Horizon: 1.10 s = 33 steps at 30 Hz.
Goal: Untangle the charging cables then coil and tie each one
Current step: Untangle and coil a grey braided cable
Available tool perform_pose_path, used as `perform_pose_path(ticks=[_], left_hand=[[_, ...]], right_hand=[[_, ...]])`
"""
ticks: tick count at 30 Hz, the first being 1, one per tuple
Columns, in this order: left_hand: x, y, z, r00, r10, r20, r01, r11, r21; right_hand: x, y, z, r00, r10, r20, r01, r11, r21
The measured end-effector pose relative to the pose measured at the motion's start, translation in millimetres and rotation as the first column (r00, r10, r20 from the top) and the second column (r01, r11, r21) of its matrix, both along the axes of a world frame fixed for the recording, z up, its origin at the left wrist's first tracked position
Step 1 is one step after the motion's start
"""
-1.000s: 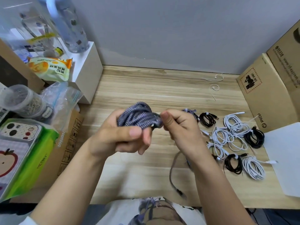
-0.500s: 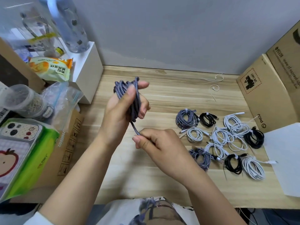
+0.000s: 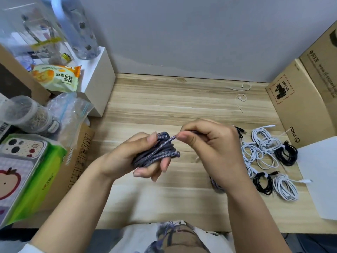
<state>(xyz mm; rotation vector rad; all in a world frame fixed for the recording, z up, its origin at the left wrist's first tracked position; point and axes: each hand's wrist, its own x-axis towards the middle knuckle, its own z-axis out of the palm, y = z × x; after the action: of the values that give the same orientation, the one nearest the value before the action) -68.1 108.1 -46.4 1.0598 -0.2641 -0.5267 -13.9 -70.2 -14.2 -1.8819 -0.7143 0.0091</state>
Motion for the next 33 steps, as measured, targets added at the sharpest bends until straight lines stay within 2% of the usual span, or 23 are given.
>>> perform_pose_path(ticks=[2, 4, 8, 11, 13, 17, 22, 25, 26, 29, 31, 33], left_hand=[[0.3, 0.4, -0.4, 0.994, -0.108, 0.028, 0.112, 0.965, -0.235], [2.9, -0.7, 1.4, 0.994, -0.107, 0.036, 0.112, 0.909, -0.402], [9.1, -6.3, 12.3, 1.0, 0.017, 0.004, -0.011, 0.785, -0.62], [15.0, -6.4, 21.3, 0.973, 0.216, -0.081, -0.214, 0.711, -0.67], [19.0, -7.0, 22.5, 0.929, 0.351, -0.114, -0.345, 0.715, -0.609], [24.7, -11.4, 20.8, 0.772, 0.625, -0.113, -0.625, 0.716, -0.31], [26.8, -16.4, 13.3, 0.688, 0.725, -0.027, -0.725, 0.686, -0.054], [26.4, -16.7, 4.2, 0.715, 0.699, 0.026, -0.693, 0.703, 0.158], [25.8, -17.6, 2.2, 0.744, 0.667, 0.038, -0.658, 0.721, 0.218], [20.5, -23.4, -2.4, 0.848, 0.529, 0.021, -0.503, 0.793, 0.342], [17.6, -28.3, -5.4, 0.878, 0.478, -0.024, -0.442, 0.828, 0.345], [15.5, -33.2, -4.1, 0.899, 0.435, -0.058, -0.39, 0.853, 0.347]], right_hand=[[1.8, 0.6, -4.0, 0.995, 0.014, -0.096, -0.009, 0.999, 0.053], [3.2, 2.0, -8.5, 0.991, 0.01, -0.132, -0.005, 0.999, 0.04], [5.1, 4.2, -22.1, 0.979, -0.035, -0.198, 0.021, 0.997, -0.073], [1.2, 4.3, -29.0, 0.974, -0.052, -0.221, -0.006, 0.966, -0.258], [-3.0, 4.0, -28.1, 0.976, -0.035, -0.214, -0.054, 0.917, -0.396], [-13.6, 7.3, -15.0, 0.986, 0.07, -0.153, -0.154, 0.747, -0.647], [-26.3, 10.6, 1.6, 0.962, 0.272, 0.007, -0.177, 0.646, -0.742], [-29.5, 13.2, 9.6, 0.935, 0.339, 0.104, -0.163, 0.671, -0.723], [-28.8, 14.1, 10.1, 0.91, 0.364, 0.201, -0.107, 0.673, -0.732], [-22.5, 14.4, 8.6, 0.9, 0.237, 0.365, 0.064, 0.757, -0.65], [-18.2, 11.1, 7.0, 0.92, 0.187, 0.345, 0.058, 0.805, -0.591], [-11.9, 7.6, 11.1, 0.964, 0.112, 0.24, 0.014, 0.882, -0.471]])
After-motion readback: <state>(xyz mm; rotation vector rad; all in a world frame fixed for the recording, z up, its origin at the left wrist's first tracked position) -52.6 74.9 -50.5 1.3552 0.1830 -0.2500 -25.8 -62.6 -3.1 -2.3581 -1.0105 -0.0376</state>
